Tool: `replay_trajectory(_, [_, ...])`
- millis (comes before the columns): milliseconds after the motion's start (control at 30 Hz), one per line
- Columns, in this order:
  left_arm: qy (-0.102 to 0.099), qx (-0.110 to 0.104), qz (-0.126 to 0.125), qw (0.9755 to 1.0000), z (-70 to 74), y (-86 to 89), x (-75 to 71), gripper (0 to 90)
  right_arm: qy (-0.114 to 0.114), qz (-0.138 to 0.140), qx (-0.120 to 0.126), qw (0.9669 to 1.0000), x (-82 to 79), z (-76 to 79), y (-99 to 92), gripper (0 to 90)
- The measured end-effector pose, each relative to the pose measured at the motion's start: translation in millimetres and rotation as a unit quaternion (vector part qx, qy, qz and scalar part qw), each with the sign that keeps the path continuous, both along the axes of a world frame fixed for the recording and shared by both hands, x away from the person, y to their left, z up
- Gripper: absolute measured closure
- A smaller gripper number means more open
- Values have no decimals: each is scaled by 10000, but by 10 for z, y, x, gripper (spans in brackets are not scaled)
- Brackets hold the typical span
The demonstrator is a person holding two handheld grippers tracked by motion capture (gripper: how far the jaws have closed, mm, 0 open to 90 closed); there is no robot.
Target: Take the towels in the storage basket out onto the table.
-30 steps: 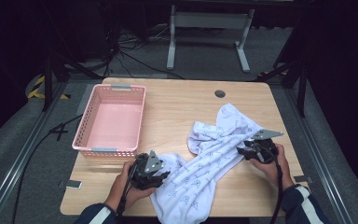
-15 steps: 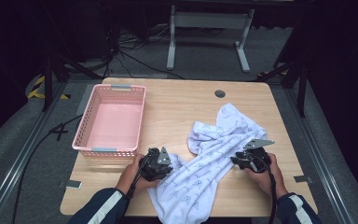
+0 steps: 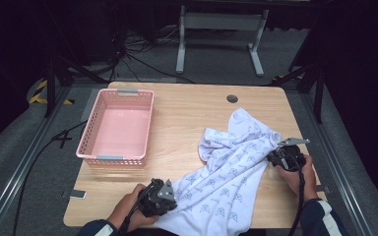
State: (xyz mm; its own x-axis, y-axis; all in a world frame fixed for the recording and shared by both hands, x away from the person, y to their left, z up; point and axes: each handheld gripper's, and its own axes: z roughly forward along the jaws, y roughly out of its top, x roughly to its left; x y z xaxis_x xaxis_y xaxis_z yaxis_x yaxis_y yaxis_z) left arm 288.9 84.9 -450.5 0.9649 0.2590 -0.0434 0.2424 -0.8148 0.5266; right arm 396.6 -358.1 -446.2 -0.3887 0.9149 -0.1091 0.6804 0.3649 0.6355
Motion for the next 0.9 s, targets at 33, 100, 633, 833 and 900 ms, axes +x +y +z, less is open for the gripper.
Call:
replay_trajectory(33, [71,-14,-46,10000,3,-24,-24,833,35,-80,69,9999,6,2,-28,653])
replay_trajectory(100, [115,-54,-101,9999,9,-53,-44,826,43,-75,81,9999,3,2,-35,650])
replay_trajectory(633, [-444,-480,303,9974,-70,-546,721,722,395,1691,245,9845,-664,-14,464,646])
replay_trajectory(833, [-176,-507,99,9985,-67,-373,455,718,622,1633,250,9843,-990,14,302,640])
replay_trajectory(900, [8,-518,72,9986,-66,-283,306,720,761,1616,304,9834,-1089,28,253,624])
